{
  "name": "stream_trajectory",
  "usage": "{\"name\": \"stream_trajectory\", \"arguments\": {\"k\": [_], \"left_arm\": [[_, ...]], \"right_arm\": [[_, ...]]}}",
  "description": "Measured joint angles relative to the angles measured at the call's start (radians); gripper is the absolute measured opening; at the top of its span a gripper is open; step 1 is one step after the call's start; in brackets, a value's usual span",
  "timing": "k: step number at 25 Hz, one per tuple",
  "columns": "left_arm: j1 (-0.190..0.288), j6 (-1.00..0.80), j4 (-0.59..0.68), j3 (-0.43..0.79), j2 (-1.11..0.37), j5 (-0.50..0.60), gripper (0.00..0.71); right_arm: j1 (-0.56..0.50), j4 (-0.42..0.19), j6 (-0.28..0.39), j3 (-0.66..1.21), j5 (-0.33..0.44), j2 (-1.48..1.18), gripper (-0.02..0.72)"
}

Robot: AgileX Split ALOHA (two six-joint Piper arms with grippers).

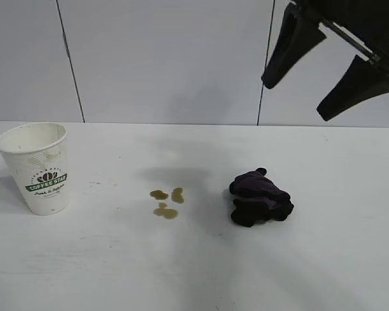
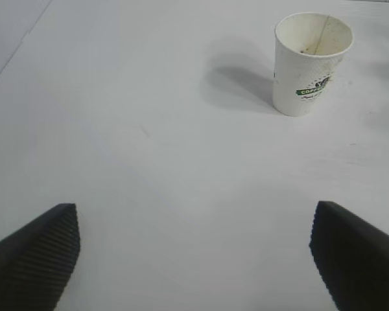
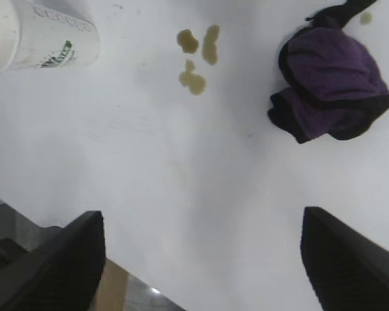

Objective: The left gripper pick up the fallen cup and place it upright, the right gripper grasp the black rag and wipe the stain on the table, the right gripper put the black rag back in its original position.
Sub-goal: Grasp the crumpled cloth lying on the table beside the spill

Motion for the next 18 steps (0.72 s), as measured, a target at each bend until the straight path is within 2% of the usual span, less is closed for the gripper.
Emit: {"name": "stream_trajectory", "arguments": {"k": [3,10,14,18], "left_arm": [[0.000,-0.001,0.000,0.000,0.000,-0.001,0.694],[0.000,-0.003,0.000,0.000,0.000,-0.007,0.694],[0.000,-0.003,0.000,0.000,0.000,-0.007,0.694],[0.000,-0.003,0.000,0.000,0.000,-0.007,0.694]], "right_arm": [[0.000,-0.072,0.009,-0.006,-0.034,0.044,0.567],[0.049,-0.137,0.016,-0.059,-0.095,0.194,0.567],[0.105,-0.150,0.020,-0.087,-0.157,0.273,0.567],[0.116,-0.169,0.047,-0.091,-0.200,0.340,0.567]]}}
